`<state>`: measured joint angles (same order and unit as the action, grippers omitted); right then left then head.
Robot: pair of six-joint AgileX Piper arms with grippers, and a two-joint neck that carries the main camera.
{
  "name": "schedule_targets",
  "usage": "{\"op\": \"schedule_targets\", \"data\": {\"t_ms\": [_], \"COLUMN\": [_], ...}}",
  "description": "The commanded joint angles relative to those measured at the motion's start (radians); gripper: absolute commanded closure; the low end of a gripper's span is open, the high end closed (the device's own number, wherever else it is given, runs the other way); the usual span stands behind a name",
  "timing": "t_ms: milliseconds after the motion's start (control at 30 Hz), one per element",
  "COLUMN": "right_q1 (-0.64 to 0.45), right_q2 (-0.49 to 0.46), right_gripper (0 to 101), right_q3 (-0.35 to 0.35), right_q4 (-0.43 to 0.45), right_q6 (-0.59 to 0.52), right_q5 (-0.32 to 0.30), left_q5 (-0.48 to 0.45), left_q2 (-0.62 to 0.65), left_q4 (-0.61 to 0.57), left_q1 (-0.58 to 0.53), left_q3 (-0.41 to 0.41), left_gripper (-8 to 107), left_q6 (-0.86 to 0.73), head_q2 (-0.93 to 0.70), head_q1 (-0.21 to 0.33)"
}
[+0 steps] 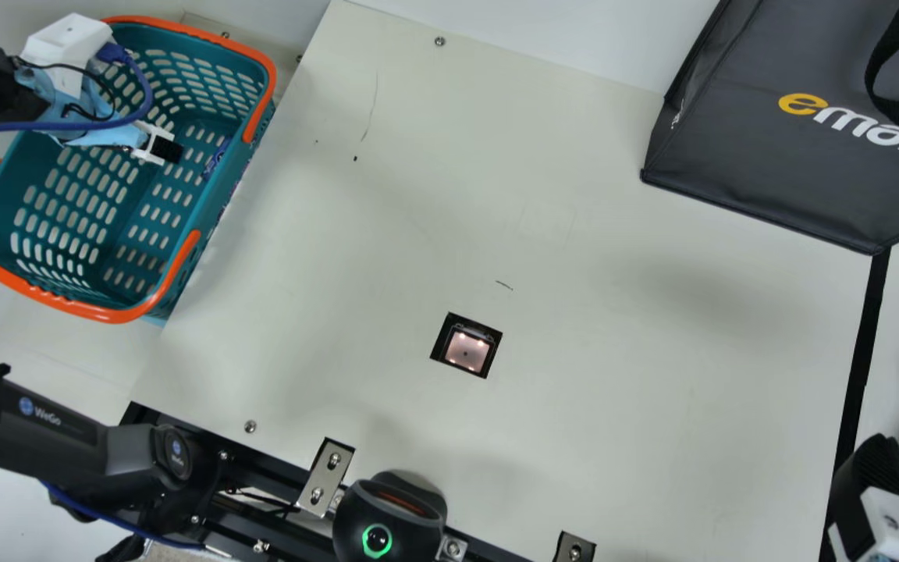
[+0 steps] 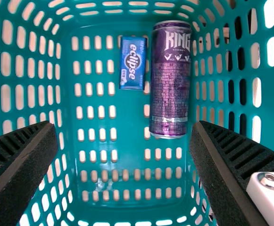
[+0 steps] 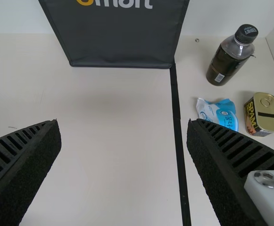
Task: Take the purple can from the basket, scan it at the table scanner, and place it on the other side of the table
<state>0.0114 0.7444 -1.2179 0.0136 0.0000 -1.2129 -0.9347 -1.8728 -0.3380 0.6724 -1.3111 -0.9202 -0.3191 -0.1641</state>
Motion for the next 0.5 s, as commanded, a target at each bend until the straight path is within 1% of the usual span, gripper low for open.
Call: {"op": "schedule_targets", "data": {"t_ms": [0, 267, 467], "right_q1": [0.0, 0.0, 0.0], "right_q2": [0.0, 0.0, 0.0], "right_gripper": [6, 6, 6], "right_q3": [0.0, 0.0, 0.0], "right_q4": [0.0, 0.0, 0.0], "right_q6": [0.0, 0.0, 0.0], "right_q5": [0.0, 0.001, 0.001], "left_q5": [-0.009, -0.039, -0.046], "left_q2": [-0.006, -0.034, -0.053], "left_q4": [-0.014, -0.058, -0.078], "left_q1": [0.005, 0.022, 0.031], "left_q3": [-0.002, -0.011, -0.013], "left_gripper": [9, 9, 9], "left_q6": [-0.013, -0.045, -0.065], "head_q2": [-0.002, -0.002, -0.002], "head_q1": [0.026, 0.026, 0.026]}}
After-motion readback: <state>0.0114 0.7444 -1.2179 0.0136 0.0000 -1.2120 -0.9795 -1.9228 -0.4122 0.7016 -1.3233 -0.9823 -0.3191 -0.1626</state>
